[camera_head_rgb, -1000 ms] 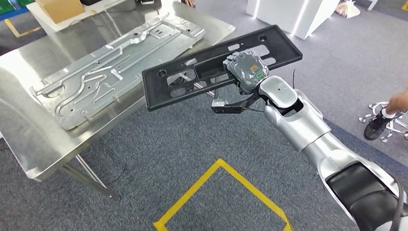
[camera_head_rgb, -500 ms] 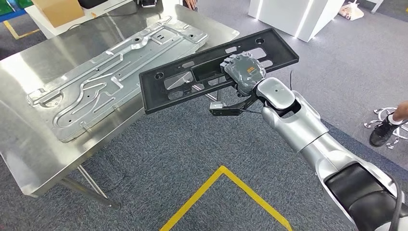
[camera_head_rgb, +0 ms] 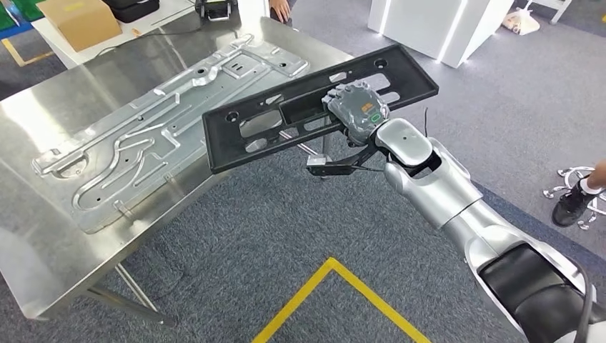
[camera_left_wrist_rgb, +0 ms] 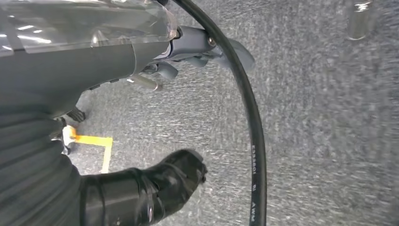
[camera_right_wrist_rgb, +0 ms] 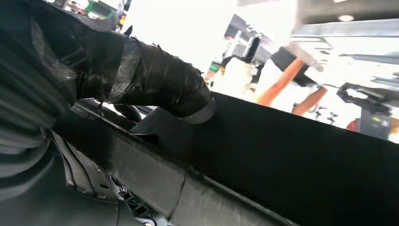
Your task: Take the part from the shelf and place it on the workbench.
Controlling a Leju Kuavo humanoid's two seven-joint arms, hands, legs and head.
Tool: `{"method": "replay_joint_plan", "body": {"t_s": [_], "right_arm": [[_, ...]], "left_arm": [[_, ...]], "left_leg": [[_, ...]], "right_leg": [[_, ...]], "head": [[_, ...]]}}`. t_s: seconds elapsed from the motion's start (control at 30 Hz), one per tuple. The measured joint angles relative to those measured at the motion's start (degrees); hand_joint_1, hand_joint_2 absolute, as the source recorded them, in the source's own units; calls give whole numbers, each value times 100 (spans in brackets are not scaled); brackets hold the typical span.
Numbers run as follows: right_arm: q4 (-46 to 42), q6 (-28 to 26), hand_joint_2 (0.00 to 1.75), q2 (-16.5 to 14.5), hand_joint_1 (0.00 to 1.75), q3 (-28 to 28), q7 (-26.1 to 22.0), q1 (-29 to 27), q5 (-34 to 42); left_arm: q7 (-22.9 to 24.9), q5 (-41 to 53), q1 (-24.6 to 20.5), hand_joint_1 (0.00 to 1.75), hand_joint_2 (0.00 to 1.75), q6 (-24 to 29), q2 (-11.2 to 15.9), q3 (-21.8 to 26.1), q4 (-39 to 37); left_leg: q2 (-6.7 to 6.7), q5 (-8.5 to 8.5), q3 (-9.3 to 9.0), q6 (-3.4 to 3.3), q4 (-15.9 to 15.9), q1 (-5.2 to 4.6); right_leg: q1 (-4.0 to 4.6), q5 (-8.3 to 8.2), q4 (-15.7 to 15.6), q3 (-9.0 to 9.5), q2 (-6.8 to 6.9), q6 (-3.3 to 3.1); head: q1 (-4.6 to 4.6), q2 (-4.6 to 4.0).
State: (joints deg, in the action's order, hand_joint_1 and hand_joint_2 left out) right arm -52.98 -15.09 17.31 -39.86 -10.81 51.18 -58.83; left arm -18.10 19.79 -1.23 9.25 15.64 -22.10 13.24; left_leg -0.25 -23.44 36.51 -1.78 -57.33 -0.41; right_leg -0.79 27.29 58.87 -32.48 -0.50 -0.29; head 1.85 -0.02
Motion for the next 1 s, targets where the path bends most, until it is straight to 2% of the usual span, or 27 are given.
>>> {"method": "replay_joint_plan", "body": {"t_s": [0.07, 0.1, 0.13, 0.2, 0.23, 0.27, 0.3, 0.37, 0.43, 0.47, 0.53, 0.6, 0.63, 0.7, 0.73, 0.77, 0.8, 0.83, 0.87, 0.9, 0.93, 0.97, 1.0], "right_arm": [[3, -9, 175, -2, 175, -16, -1, -9, -5], [4, -16, 175, -3, 175, -22, -1, -1, -8], [5, -24, 175, -4, 175, -26, 0, 5, -9], [11, -34, 175, -5, 175, -30, 0, 1, -10], [17, -35, 175, -4, 175, -30, 0, -17, -10], [22, -34, 175, -4, 175, -32, -1, -38, -10], [26, -35, 175, -4, 175, -33, -1, -53, -10], [29, -36, 175, -4, 175, -36, -1, -60, -10], [31, -42, 175, -5, 175, -38, -1, -52, -13], [29, -44, 175, -5, 175, -39, -1, -54, -19], [22, -48, 175, -7, 175, -40, 1, -62, -35], [8, -49, 175, -10, 175, -40, 1, -65, -49], [2, -50, 175, -11, 175, -40, 1, -64, -52], [-3, -50, 175, -17, 175, -42, 4, -73, -56], [-3, -50, 175, -21, 175, -44, 5, -86, -57], [-3, -50, 175, -24, 175, -46, 6, -103, -58], [-3, -50, 175, -25, 175, -49, 6, -118, -60], [-4, -50, 175, -26, 175, -50, 6, -127, -61], [-6, -50, 175, -27, 175, -51, 7, -132, -62], [-8, -50, 175, -28, 175, -51, 8, -131, -63], [-10, -50, 175, -31, 175, -51, 9, -127, -65], [-11, -51, 175, -33, 175, -51, 11, -128, -69], [-11, -51, 175, -35, 175, -51, 12, -133, -73]], "left_arm": [[-2, 16, -1, 0, 175, 16, 2, 0, -1], [-4, 36, -6, 0, 175, 28, 2, 0, -2], [-6, 62, -15, 0, 175, 41, 1, 0, -2], [-12, 122, -26, 0, 175, 65, -3, 0, -2], [-14, 150, -25, 0, 175, 75, -7, 0, -2], [-16, 170, -17, 0, 175, 84, -11, 0, -2], [-17, 186, -9, 0, 175, 93, -14, 0, -2], [-15, 203, 3, 0, 175, 110, -17, 0, -2], [-14, 225, 3, 0, 175, 137, -20, -1, -3], [-13, 246, 2, 0, 175, 155, -21, -3, -4], [-12, 287, 0, 0, 175, 188, -13, -9, -4], [-12, 315, 0, 0, 175, 214, -2, -17, -4], [-10, 319, -2, 0, 175, 224, 3, -21, -4], [-9, 321, 5, 0, 175, 235, 2, -29, -5], [-8, 325, 13, 0, 175, 237, 1, -34, -6], [-9, 330, 22, 0, 175, 237, -2, -40, -6], [-9, 335, 28, 0, 175, 237, -4, -44, -6], [-9, 340, 31, 0, 175, 237, -4, -47, -6], [-9, 345, 37, 0, 175, 240, -3, -48, -7], [-9, 351, 43, 0, 175, 244, 2, -49, -9], [-10, 362, 46, 0, 175, 248, 7, -50, -13], [-13, 375, 53, 0, 175, 251, 12, -51, -16], [-17, 387, 52, 0, 175, 252, 15, -53, -19]], "left_leg": [[2, 27, -125, -68, 71, 11], [3, 22, -192, -95, 90, 15], [4, 11, -233, -122, 105, 16], [-3, -47, -279, -160, 92, 6], [-8, -88, -309, -167, 81, 4], [-14, -136, -350, -165, 68, 3], [-19, -191, -404, -158, 52, 3], [-23, -317, -520, -131, 13, 0], [-30, -430, -571, -77, -27, -11], [-32, -464, -579, -42, -46, -15], [-33, -492, -603, 23, -55, -24], [-25, -513, -530, 81, -274, -16], [-20, -573, -387, 110, -543, -1], [-11, -813, 57, 174, -1252, 45], [-10, -942, 268, 204, -1515, 70], [-9, -990, 406, 227, -1608, 91], [-8, -919, 455, 241, -1518, 108], [-7, -701, 402, 239, -1226, 117], [-6, -384, 289, 224, -815, 120], [-2, -139, 186, 201, -450, 107], [2, 20, 97, 169, -171, 89], [4, 87, 51, 129, -24, 68], [9, 49, 33, 87, 7, 47]], "right_leg": [[-4, 41, 121, 7, 11, 53], [-8, 108, 273, -55, 16, 72], [-12, 218, 549, -203, 20, 83], [-4, 498, 1256, -646, 20, 106], [1, 595, 1515, -853, 20, 111], [2, 599, 1590, -976, 20, 112], [2, 481, 1460, -995, 21, 101], [7, -43, 754, -821, 27, 61], [35, -376, 188, -660, 32, 16], [47, -420, 78, -634, 30, -8], [43, -408, 43, -569, 21, -63], [16, -389, -23, -450, 23, -116], [0, -370, -58, -383, 27, -136], [-3, -304, -94, -282, 31, -160], [-5, -263, -97, -236, 29, -160], [-5, -216, -97, -184, 27, -154], [-6, -168, -96, -125, 25, -145], [-6, -116, -94, -58, 25, -132], [-7, -63, -96, 5, 25, -117], [-5, -16, -95, 59, 24, -95], [-5, 24, -100, 92, 20, -67], [-5, 50, -101, 116, 16, -32], [-1, 58, -92, 139, 11, 5]], "head": [[1, 1], [0, 1], [0, 1], [1, 1], [2, 0], [2, 1], [1, 1], [2, 1], [0, 0], [-1, 0], [-3, 2], [-6, 2], [-8, 1], [-10, 2], [-10, 1], [-10, 1], [-10, 0], [-10, 0], [-9, 0], [-9, 0], [-7, 0], [-8, 0], [-7, 0]]}}
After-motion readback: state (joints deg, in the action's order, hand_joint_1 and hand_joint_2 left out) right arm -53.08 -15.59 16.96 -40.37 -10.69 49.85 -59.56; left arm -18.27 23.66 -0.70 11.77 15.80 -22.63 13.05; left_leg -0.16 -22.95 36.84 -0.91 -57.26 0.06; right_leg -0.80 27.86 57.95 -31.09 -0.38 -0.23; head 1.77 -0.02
